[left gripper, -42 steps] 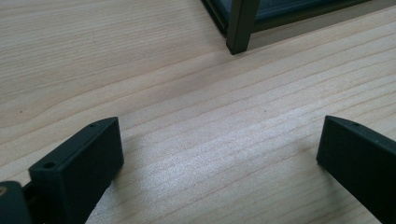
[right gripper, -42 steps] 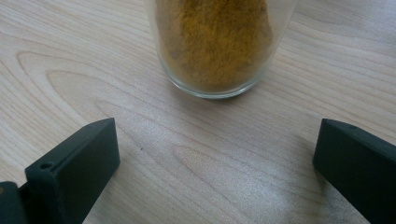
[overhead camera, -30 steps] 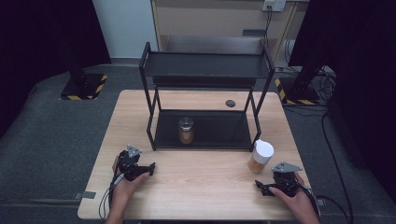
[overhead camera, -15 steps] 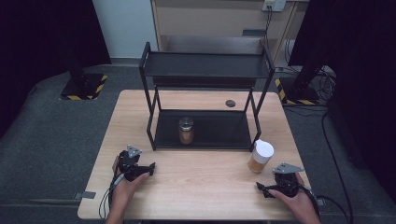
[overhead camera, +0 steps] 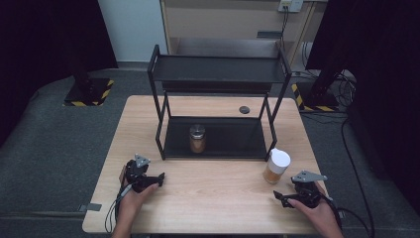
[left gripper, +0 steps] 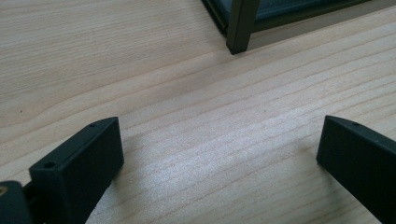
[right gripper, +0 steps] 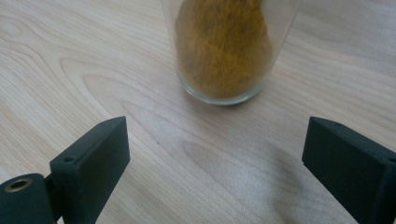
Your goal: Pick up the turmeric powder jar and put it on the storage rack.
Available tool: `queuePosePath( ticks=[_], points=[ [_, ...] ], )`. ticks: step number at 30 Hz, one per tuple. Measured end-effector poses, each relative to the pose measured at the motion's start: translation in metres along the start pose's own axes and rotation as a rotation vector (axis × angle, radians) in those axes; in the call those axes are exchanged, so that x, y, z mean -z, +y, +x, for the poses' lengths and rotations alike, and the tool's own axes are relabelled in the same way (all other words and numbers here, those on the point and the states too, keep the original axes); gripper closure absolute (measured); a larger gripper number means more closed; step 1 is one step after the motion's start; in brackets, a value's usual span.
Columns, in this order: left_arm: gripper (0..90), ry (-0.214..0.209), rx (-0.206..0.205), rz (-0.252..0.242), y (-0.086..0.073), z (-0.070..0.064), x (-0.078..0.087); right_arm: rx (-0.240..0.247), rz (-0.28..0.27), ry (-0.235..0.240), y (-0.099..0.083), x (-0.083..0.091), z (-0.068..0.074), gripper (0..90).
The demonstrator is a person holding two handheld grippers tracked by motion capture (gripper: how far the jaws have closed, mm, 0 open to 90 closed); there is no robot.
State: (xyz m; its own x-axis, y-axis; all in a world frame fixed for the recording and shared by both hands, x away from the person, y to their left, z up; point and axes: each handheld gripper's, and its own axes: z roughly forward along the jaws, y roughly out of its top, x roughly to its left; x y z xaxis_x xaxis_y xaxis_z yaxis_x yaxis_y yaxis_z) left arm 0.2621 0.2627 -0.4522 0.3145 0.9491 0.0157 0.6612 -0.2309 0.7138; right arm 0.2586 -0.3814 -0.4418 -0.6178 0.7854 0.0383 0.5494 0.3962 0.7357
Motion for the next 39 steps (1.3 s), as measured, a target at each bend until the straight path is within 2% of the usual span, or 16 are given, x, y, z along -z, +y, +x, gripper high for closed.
queuePosePath(
  ticks=[19, 31, 39],
  points=[
    [0.0, 0.001, 0.000, 0.000, 0.000, 0.000, 0.000, -0.008, -0.023, 0.038, 0.017, 0.005, -0.010, 7.3],
    [0.0, 0.002, 0.001, 0.000, 0.000, -0.001, 0.000, -0.014, -0.055, 0.024, 0.034, -0.004, -0.006, 11.2],
    [0.0, 0.002, 0.001, 0.000, 0.000, -0.001, 0.000, -0.017, -0.055, 0.015, 0.045, -0.008, -0.005, 15.2]
  ],
)
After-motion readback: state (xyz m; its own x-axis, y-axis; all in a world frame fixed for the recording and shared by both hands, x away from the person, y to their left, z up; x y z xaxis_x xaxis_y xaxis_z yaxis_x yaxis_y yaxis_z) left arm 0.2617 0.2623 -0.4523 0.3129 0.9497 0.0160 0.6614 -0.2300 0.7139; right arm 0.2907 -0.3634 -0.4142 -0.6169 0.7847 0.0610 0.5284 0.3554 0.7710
